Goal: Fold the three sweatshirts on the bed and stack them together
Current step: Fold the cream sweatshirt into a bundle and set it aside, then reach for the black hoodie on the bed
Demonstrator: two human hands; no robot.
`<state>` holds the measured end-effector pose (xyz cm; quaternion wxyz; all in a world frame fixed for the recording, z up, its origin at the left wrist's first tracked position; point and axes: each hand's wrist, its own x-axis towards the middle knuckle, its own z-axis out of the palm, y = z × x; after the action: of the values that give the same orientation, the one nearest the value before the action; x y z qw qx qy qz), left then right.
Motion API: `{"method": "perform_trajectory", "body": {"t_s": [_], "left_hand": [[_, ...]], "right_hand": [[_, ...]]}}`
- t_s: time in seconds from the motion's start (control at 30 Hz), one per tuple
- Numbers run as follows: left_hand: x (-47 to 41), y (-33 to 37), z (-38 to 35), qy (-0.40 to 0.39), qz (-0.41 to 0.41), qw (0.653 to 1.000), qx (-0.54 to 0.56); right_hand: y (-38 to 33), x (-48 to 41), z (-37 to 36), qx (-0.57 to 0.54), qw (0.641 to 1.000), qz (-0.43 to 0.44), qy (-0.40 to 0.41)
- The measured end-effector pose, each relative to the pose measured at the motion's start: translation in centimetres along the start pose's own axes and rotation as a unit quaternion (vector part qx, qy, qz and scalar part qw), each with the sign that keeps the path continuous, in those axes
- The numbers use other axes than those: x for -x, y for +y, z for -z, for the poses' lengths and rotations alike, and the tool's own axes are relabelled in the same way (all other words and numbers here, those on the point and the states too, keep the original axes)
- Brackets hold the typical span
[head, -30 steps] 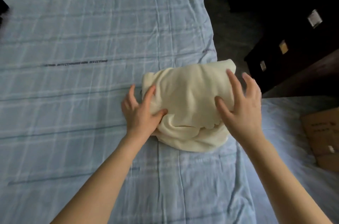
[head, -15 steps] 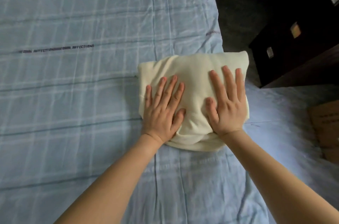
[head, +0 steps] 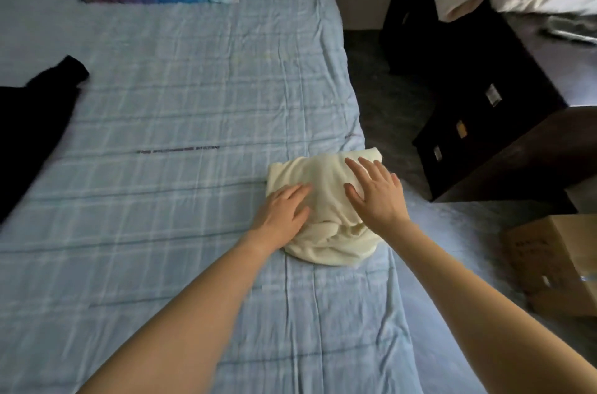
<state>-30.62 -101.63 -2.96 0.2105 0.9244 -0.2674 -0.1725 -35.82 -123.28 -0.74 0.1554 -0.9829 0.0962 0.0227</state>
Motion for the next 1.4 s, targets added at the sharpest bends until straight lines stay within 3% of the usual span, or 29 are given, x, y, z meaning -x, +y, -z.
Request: {"method": "perform_trajectory", "body": {"t_s": [0.17, 0.4, 0.5, 0.67, 0.73, 1.03, 1.4], "left_hand": [[9.3, 4.4, 8.9, 0.084, -0.028, 0.996, -0.020], [30.9, 10.6, 16.1, 0.202, -0.044, 0.978, -0.038], [40.0, 10.9, 14.0, 0.218, -0.002, 0.975, -0.033], [51.5, 8.8, 8.0, 0.153, 0.106, 0.982, -0.032], [54.7, 8.0, 7.4, 0.166, 0.151, 0.974, -0.022], [67.0, 2.8, 10.8, 0.295, 0.232, 0.927, -0.004], [89.1, -11.2, 12.9, 0.294, 0.297, 0.908, -0.014]], "right_hand": [[-6.0, 7.1, 9.0, -0.039, 0.996, 0.049, 0.068], [-17.0, 24.2, 16.2, -0.128, 0.978, 0.121, 0.112], [-20.2, 31.6, 14.8, -0.131, 0.975, 0.168, 0.066], [-23.3, 39.7, 10.4, -0.099, 0.967, 0.222, -0.077], [-24.6, 41.0, 9.8, -0.088, 0.961, 0.242, -0.103], [-36.4, 44.1, 8.5, -0.070, 0.938, 0.330, -0.082], [-55.1, 56.2, -1.4, -0.098, 0.936, 0.324, -0.097]]}}
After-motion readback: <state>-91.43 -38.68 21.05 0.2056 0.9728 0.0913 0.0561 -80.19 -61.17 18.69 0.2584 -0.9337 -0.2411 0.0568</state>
